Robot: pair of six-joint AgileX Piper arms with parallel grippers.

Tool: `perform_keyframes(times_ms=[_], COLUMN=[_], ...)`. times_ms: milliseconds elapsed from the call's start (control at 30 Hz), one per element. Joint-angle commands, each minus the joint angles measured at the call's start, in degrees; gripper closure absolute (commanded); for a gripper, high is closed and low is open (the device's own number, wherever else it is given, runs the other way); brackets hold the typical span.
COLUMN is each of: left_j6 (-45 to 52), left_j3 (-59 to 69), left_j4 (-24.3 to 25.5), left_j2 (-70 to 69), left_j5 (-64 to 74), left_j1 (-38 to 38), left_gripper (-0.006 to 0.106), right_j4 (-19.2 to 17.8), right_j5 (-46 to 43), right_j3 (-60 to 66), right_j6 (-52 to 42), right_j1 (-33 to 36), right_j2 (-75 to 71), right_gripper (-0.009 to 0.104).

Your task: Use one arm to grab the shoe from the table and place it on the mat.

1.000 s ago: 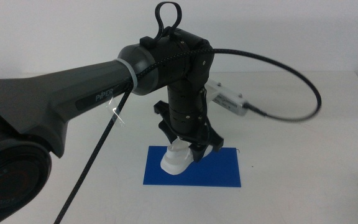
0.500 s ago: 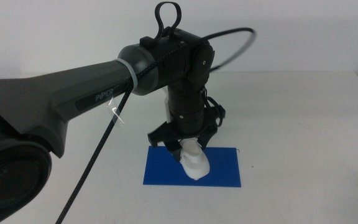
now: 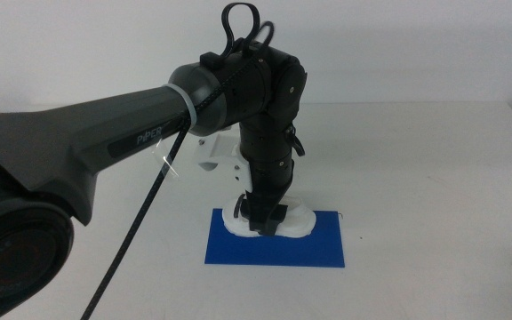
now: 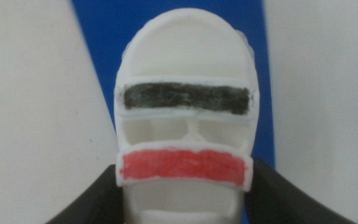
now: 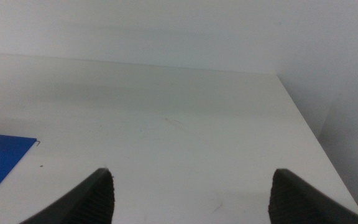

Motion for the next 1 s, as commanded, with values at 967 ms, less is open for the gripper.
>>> perform_keyframes(times_ms=[967], left_j6=[-6.18], left_j3=[-5.13], left_j4=[2.45], left_j2=[4.34], left_j5=[-2.03], left_j1=[-0.69], left_gripper=[0.102], right_j4=[-0.52], right_j5=[-4.37], right_j3=[0.28], right_j6=[-0.43], right_j1=[0.04], right_j2=[-1.49], right_gripper=[0.031])
